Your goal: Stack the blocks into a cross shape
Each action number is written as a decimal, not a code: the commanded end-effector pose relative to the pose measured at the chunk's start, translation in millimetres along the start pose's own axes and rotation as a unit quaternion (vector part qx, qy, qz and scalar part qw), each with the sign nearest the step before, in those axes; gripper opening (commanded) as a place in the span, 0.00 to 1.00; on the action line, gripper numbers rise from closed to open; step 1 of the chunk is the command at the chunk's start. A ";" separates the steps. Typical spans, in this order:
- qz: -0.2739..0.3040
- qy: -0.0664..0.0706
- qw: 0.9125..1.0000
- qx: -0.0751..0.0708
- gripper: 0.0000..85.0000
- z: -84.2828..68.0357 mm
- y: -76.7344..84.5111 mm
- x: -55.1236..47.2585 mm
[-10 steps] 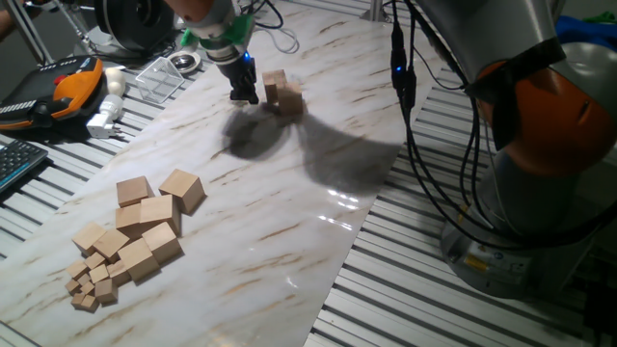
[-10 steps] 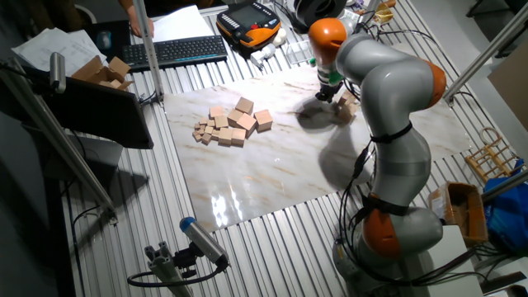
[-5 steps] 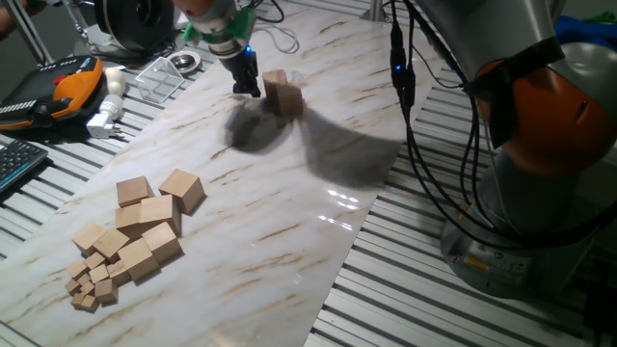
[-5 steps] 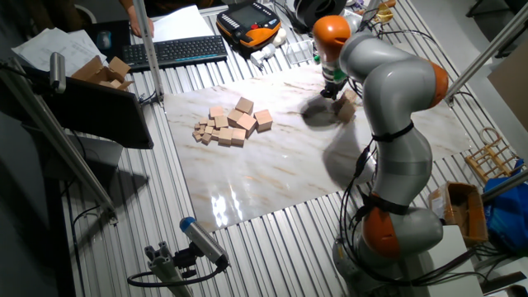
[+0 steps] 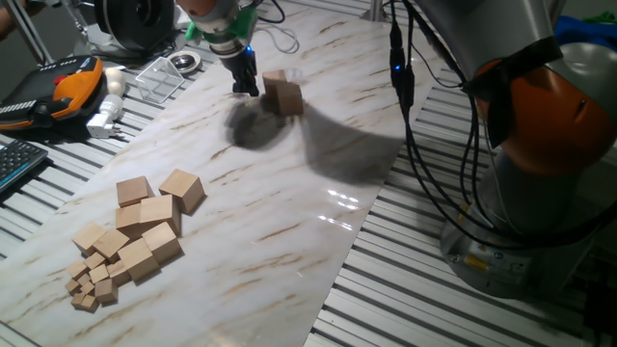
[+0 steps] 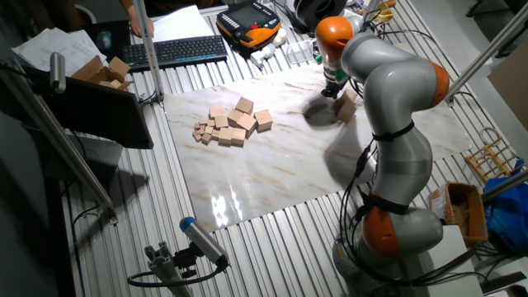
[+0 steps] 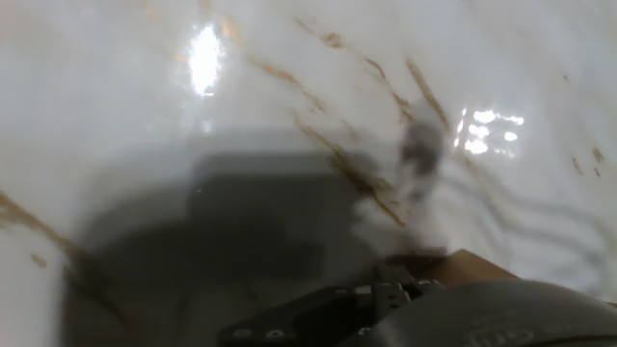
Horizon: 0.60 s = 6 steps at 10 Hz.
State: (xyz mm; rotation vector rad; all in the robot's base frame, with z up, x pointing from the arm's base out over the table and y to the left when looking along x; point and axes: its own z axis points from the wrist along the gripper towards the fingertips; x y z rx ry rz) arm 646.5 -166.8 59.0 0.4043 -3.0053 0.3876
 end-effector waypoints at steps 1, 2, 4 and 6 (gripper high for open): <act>-0.006 0.001 1.000 0.003 0.00 0.1 -7.2 -0.7; -0.013 0.005 1.000 -0.001 0.00 2.0 -16.3 1.5; -0.020 -0.001 1.000 -0.007 0.00 15.7 -28.5 13.9; -0.024 0.005 1.000 -0.015 0.00 14.6 -29.9 17.0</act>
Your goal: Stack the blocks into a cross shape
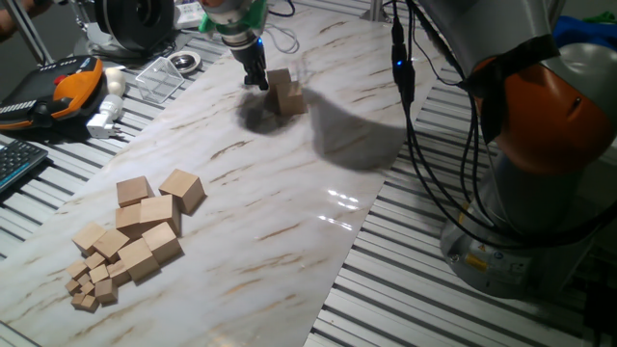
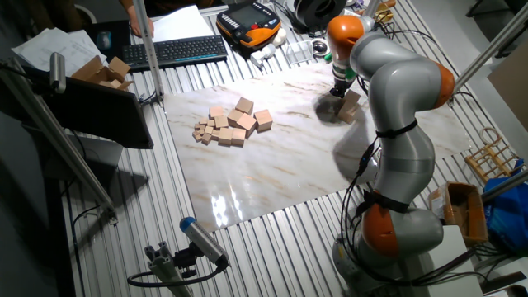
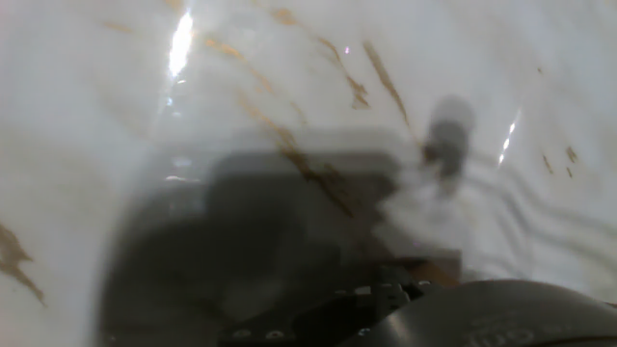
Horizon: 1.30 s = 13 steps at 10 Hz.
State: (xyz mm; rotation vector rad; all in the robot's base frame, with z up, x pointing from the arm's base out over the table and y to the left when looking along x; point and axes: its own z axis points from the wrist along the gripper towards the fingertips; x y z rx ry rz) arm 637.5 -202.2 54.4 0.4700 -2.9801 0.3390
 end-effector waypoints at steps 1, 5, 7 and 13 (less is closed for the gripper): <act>0.000 0.000 1.000 0.000 0.00 -1.1 0.2 -0.3; 0.003 0.005 1.000 -0.001 0.00 -2.2 4.8 -0.7; 0.004 0.014 1.000 -0.004 0.00 -5.4 10.3 2.2; 0.004 0.025 1.000 -0.004 0.00 -8.2 13.1 12.0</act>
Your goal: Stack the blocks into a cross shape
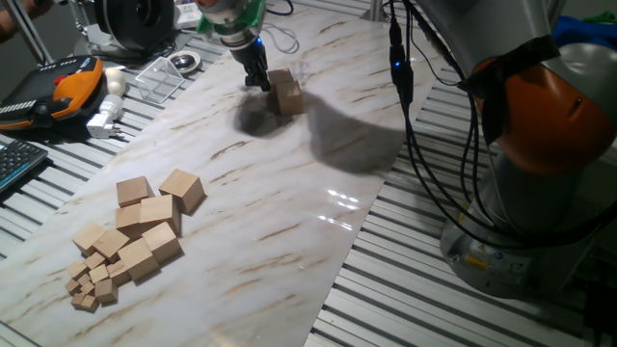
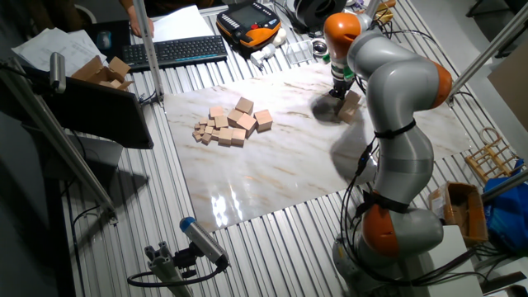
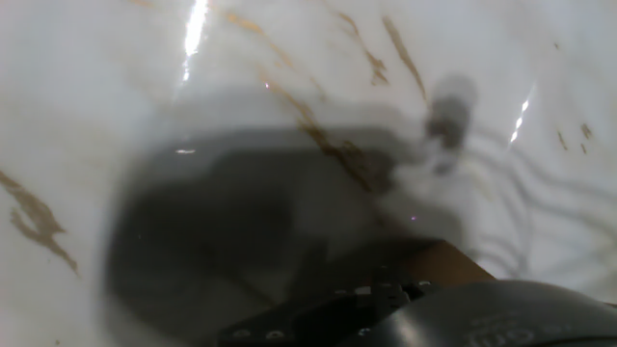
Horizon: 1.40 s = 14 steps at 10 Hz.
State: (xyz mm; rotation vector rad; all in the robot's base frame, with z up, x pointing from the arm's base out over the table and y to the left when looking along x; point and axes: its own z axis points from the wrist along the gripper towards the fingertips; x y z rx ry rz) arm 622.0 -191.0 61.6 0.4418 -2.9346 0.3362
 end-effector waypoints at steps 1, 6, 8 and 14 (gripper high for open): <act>0.003 0.001 1.000 0.001 0.00 -1.7 1.6 1.2; 0.050 0.020 0.998 -0.037 0.00 -37.2 35.2 -15.5; 0.096 0.024 0.994 -0.041 0.00 -56.1 76.4 -15.5; 0.203 0.038 0.977 -0.058 0.00 -66.0 158.6 -5.7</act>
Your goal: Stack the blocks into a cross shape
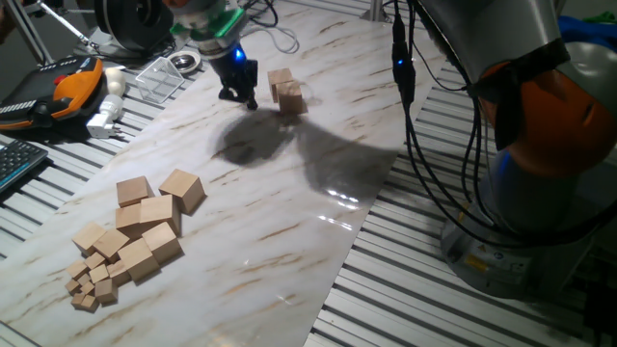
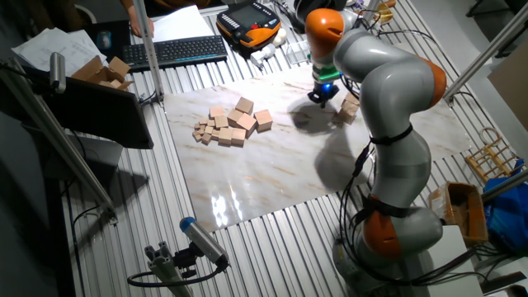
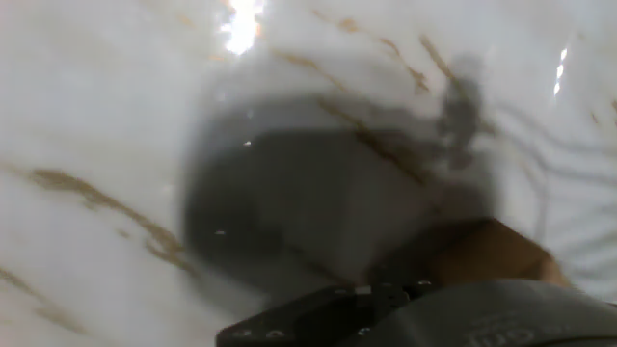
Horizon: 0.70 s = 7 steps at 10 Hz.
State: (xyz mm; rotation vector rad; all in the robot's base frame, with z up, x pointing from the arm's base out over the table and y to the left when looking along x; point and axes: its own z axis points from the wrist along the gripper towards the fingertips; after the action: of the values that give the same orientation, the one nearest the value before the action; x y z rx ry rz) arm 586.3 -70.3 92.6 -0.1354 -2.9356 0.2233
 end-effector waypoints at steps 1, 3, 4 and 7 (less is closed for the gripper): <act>0.018 0.003 1.000 -0.006 0.00 -5.2 45.6 6.5; -0.001 0.004 1.000 -0.013 0.00 -6.1 46.0 9.3; -0.012 0.003 1.000 -0.012 0.00 -6.1 46.0 9.3; -0.051 -0.006 0.999 -0.014 0.00 -6.1 46.0 9.3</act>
State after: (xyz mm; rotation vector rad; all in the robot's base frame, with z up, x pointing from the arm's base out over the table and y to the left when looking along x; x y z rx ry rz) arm 582.0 -23.8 92.9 -0.0069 -2.9486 0.1673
